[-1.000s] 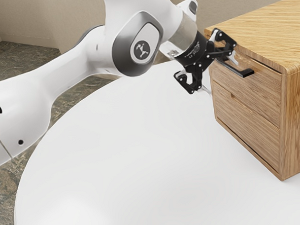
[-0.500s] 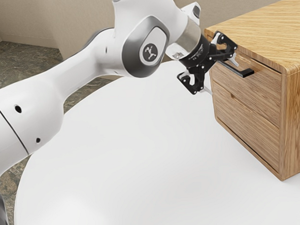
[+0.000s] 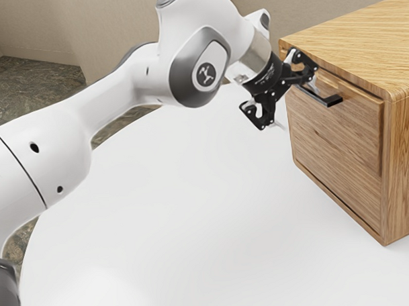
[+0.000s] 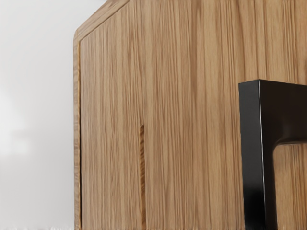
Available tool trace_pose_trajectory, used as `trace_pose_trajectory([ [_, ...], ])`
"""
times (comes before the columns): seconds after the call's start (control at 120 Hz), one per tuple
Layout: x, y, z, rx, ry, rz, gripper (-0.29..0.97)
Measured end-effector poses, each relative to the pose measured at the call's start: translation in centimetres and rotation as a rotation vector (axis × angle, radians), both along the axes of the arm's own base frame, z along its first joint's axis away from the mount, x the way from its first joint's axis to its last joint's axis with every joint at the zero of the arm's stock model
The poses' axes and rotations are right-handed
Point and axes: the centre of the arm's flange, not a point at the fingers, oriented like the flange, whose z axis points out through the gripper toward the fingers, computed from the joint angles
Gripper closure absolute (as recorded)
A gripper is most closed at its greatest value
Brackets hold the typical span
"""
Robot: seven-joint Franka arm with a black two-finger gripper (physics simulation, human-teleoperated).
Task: Pull the drawer handle with one arm to open the drawer
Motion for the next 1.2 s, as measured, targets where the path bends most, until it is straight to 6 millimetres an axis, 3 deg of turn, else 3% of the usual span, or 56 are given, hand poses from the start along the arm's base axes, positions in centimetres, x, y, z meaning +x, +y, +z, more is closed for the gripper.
trace_pose_trajectory([
  [0.317,-1.0,0.4,1.7,0.001,-0.012,0.002,0.00],
  [0.967,-0.7,0.5,-1.1,0.011,0.038,0.002,0.00],
  [1.2,-1.9,0.7,-0.5,0.015,0.044,0.002,0.00],
])
